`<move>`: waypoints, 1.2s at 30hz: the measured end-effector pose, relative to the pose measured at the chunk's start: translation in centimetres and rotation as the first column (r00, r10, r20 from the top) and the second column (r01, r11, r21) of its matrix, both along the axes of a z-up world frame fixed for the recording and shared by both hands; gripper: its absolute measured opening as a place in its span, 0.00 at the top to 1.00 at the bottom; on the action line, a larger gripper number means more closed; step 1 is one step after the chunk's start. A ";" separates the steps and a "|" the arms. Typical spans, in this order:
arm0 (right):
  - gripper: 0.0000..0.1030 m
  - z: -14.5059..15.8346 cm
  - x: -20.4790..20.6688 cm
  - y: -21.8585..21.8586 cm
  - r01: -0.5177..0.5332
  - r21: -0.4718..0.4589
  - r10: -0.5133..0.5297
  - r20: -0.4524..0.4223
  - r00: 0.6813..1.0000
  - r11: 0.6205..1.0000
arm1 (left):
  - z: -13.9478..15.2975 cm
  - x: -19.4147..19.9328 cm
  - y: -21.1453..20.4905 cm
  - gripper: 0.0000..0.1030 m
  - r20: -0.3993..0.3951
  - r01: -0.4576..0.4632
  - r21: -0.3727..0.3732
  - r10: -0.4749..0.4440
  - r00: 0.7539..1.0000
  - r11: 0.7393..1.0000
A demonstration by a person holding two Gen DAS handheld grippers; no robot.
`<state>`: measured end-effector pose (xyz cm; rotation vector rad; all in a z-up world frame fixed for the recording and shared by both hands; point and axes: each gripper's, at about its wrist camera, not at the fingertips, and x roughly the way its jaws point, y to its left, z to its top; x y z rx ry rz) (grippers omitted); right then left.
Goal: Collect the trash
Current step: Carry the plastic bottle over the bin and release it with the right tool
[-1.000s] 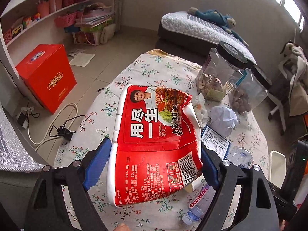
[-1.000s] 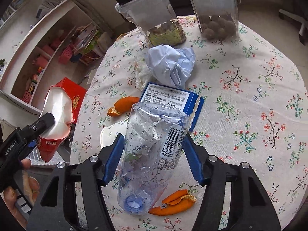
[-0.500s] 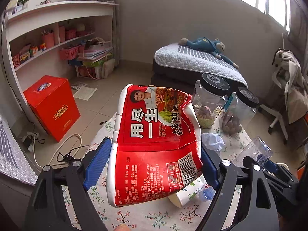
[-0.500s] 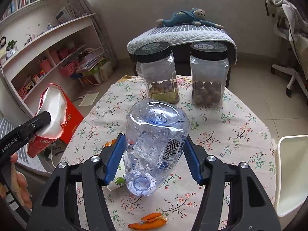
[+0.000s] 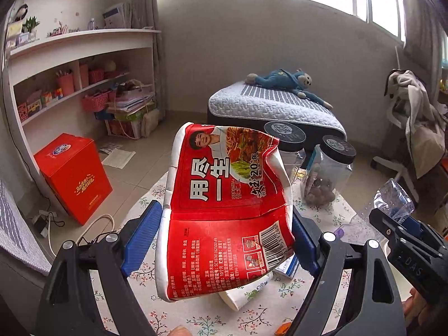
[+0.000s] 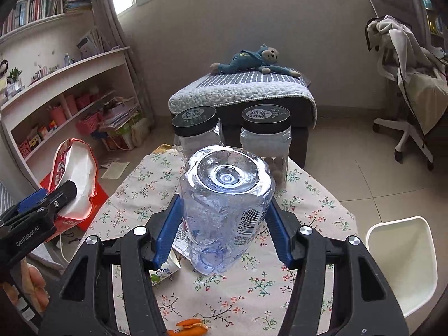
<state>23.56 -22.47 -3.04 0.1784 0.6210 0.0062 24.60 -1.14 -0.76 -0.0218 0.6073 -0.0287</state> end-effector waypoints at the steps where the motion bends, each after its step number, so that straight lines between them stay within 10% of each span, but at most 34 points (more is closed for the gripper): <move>1: 0.46 0.2 -0.2 -0.2 0.004 -0.007 -0.004 0.005 1.000 1.000 | 0.0 0.0 -0.5 0.20 0.001 0.006 0.000 -0.006 1.000 1.000; 36: 0.46 1.0 -8.2 -18.5 0.366 -0.143 -0.366 0.026 0.930 0.919 | -1.2 -3.2 -19.5 0.20 0.003 0.273 0.009 -0.273 0.962 0.962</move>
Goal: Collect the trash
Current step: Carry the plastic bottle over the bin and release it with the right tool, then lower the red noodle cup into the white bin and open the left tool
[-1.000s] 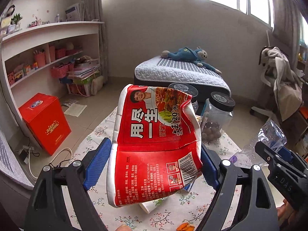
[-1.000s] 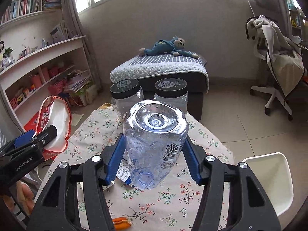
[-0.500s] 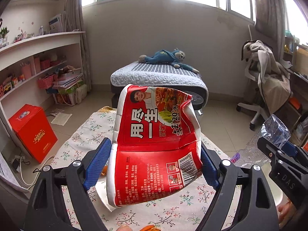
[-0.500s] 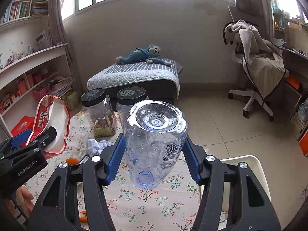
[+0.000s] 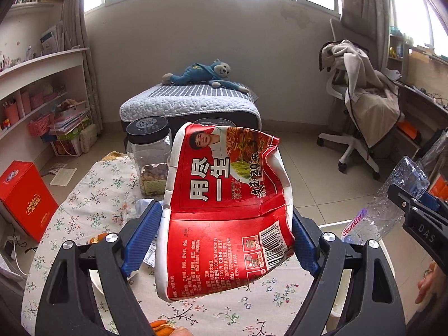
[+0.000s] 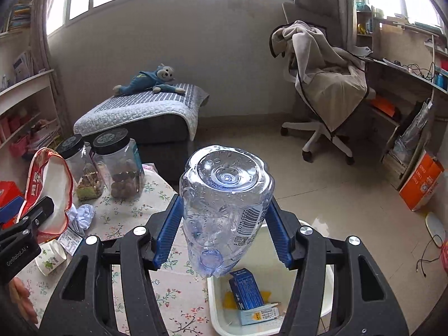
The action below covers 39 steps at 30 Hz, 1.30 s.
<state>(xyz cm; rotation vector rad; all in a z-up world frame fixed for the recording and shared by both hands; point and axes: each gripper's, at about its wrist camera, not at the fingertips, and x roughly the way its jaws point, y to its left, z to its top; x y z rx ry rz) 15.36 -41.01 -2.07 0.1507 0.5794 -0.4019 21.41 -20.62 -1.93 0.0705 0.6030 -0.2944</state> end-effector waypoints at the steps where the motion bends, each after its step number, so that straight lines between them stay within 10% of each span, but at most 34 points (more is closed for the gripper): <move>1: 0.45 -0.1 -0.3 -0.8 0.015 0.011 -0.015 -0.003 1.000 1.000 | -0.2 -0.1 -0.8 0.20 -0.005 0.014 -0.001 -0.014 1.000 1.000; 3: 0.43 -0.2 -0.9 -2.6 0.055 0.035 -0.054 -0.012 0.998 0.998 | -0.6 -0.5 -2.4 0.20 -0.018 0.043 -0.002 -0.043 0.999 0.999; 6: 0.14 0.1 -2.3 -5.3 0.147 0.061 -0.148 0.014 0.989 0.987 | -1.1 -1.2 -4.9 0.20 -0.034 0.092 -0.005 -0.092 0.995 0.996; 25: 0.07 1.1 -9.1 -14.5 0.435 0.094 -0.444 0.103 0.890 0.895 | -2.9 -4.4 -19.4 0.13 -0.196 0.360 -0.070 -0.367 0.910 0.930; 39: 0.07 1.2 -7.2 -9.1 0.339 -0.120 -0.333 0.062 0.941 0.933 | -1.2 -3.9 -13.6 0.10 -0.057 0.201 0.051 -0.198 0.979 0.978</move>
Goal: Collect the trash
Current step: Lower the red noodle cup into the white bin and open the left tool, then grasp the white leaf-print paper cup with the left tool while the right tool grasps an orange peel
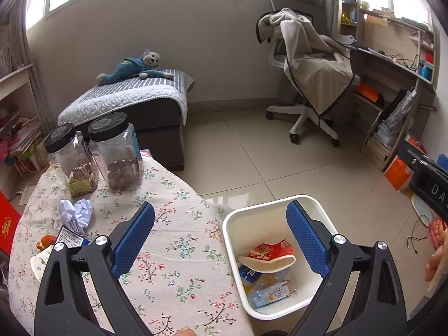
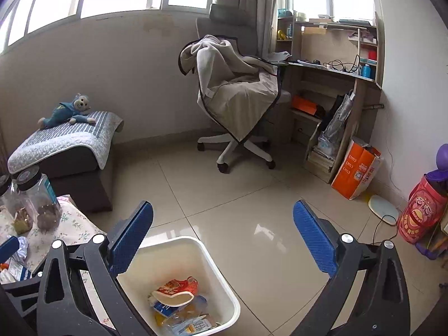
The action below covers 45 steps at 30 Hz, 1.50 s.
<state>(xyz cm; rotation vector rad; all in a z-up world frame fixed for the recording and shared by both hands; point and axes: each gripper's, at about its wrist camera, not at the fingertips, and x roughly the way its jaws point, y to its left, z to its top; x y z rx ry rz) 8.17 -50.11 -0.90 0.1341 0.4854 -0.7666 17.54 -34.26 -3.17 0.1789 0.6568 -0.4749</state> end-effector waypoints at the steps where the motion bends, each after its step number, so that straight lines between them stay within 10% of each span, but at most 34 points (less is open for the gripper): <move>1: 0.07 0.0 0.3 0.6 -0.016 -0.003 0.016 -0.007 1.000 1.000 | 0.0 0.2 0.8 0.10 0.013 -0.018 0.008 0.018 1.000 1.000; 27: 0.07 -1.9 10.4 16.1 -0.346 0.036 0.347 -0.157 0.924 0.937 | -4.0 8.6 20.0 0.10 -0.139 -0.358 0.141 0.377 0.916 0.923; 34: 0.07 -3.0 12.1 19.0 -0.411 0.065 0.415 -0.207 0.886 0.909 | -9.0 12.8 23.1 0.10 -0.343 -0.119 0.393 0.265 0.901 0.912; 41: 0.07 -4.9 13.3 21.7 -0.514 0.103 0.519 -0.302 0.800 0.852 | -14.7 14.3 25.4 0.10 -0.431 0.049 0.538 0.224 0.874 0.842; 45: 0.07 -7.2 14.3 24.6 -0.655 0.222 0.685 -0.356 0.635 0.723 | -16.0 14.0 26.0 0.34 -0.434 0.085 0.568 0.209 0.876 0.819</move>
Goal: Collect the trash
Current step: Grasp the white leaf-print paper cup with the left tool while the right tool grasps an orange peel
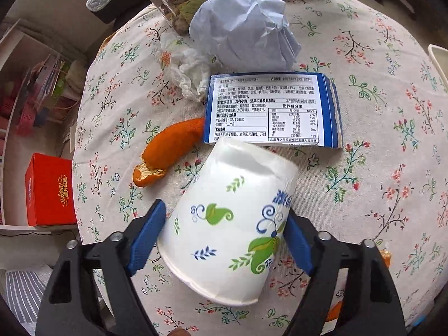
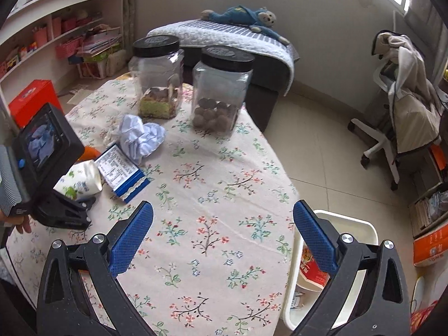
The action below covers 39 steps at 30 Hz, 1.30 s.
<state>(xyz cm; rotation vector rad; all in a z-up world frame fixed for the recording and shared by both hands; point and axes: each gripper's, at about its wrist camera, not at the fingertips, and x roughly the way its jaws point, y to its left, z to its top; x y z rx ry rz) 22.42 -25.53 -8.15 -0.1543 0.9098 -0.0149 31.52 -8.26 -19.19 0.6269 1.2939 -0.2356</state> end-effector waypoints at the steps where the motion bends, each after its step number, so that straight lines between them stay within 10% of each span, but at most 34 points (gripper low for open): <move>1: 0.07 -0.8 0.0 1.1 -0.067 0.001 0.067 -0.035 0.997 0.998 | 0.2 -0.1 0.3 0.41 -0.007 -0.003 -0.023 0.002 1.000 1.000; 4: 0.07 -3.4 -0.4 4.9 -0.279 -0.034 0.273 -0.130 0.953 0.960 | 1.0 -0.6 1.4 0.53 0.006 -0.009 -0.037 0.010 1.000 0.999; 9: 0.07 -6.9 -3.1 10.9 -0.585 -0.068 0.555 -0.245 0.795 0.808 | 3.4 -1.7 4.1 0.57 0.038 -0.050 -0.104 0.054 0.998 0.993; 16: 0.31 -10.5 -3.5 15.2 -0.702 0.024 0.655 -0.382 0.652 0.712 | 6.2 -3.8 7.1 0.57 0.069 -0.055 -0.166 0.067 0.995 0.985; 24: 0.58 -9.8 -1.0 15.7 -0.624 0.168 0.639 -0.345 0.688 0.763 | 6.9 -3.4 9.0 0.57 0.070 -0.109 -0.213 0.126 0.990 0.971; 29: 0.86 -8.2 0.9 16.2 -0.556 0.167 0.581 -0.270 0.768 0.814 | 7.4 -2.6 10.7 0.57 0.096 -0.166 -0.231 0.192 0.977 0.959; 39: 0.87 -2.8 3.7 14.3 -0.401 0.223 0.421 -0.047 0.906 0.888 | 9.8 -2.0 12.2 0.57 0.184 -0.234 -0.310 0.299 0.936 0.922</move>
